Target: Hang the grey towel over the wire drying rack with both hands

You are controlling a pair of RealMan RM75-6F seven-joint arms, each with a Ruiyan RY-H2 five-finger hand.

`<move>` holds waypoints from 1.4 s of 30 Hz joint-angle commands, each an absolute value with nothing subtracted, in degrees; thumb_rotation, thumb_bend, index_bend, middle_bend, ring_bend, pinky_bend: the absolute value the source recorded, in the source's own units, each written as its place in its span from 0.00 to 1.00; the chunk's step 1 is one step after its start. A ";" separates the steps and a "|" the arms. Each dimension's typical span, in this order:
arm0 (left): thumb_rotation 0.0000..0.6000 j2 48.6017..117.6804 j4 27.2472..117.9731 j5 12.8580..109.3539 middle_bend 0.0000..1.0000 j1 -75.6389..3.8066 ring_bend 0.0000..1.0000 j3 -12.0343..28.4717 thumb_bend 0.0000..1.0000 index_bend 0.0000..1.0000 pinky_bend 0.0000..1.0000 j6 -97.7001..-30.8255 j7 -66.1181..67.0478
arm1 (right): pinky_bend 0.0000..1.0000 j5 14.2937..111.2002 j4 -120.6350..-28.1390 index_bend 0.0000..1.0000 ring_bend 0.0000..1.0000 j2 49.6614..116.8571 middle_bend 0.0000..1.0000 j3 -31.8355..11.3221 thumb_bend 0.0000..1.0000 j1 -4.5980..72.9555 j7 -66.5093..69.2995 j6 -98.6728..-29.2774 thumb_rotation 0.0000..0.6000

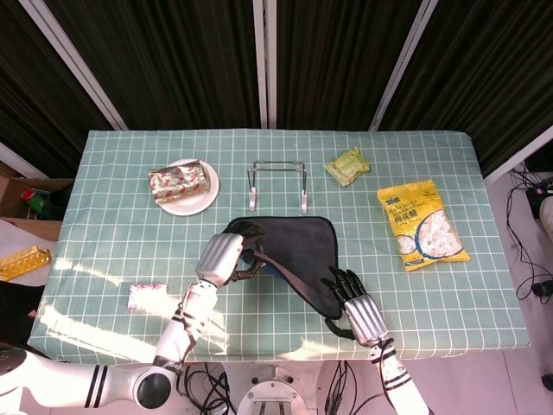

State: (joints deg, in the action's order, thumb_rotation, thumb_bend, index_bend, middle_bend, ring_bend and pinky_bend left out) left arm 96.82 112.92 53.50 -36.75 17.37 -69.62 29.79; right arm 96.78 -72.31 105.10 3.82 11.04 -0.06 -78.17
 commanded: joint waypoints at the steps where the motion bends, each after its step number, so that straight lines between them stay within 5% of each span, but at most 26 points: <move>1: 1.00 96.59 112.88 53.16 0.28 -36.90 0.17 17.29 0.57 0.80 0.27 -69.67 29.01 | 0.00 96.68 -71.72 0.20 0.00 105.07 0.00 3.95 0.25 10.63 0.78 -79.09 1.00; 12: 1.00 96.01 113.08 52.33 0.28 -37.23 0.17 16.24 0.57 0.80 0.27 -70.37 27.42 | 0.00 96.00 -68.45 0.59 0.00 107.41 0.01 2.62 0.42 9.85 2.94 -82.25 1.00; 25: 1.00 94.82 114.62 52.08 0.28 -36.62 0.17 15.82 0.57 0.81 0.27 -71.34 24.03 | 0.00 95.32 -68.69 0.99 0.00 107.74 0.15 0.70 0.52 10.54 6.91 -84.14 1.00; 42: 1.00 91.88 113.74 52.11 0.30 -34.24 0.17 18.85 0.57 0.82 0.27 -67.56 7.95 | 0.00 88.30 -90.45 1.00 0.00 94.97 0.16 -7.84 0.56 14.42 4.03 -79.94 1.00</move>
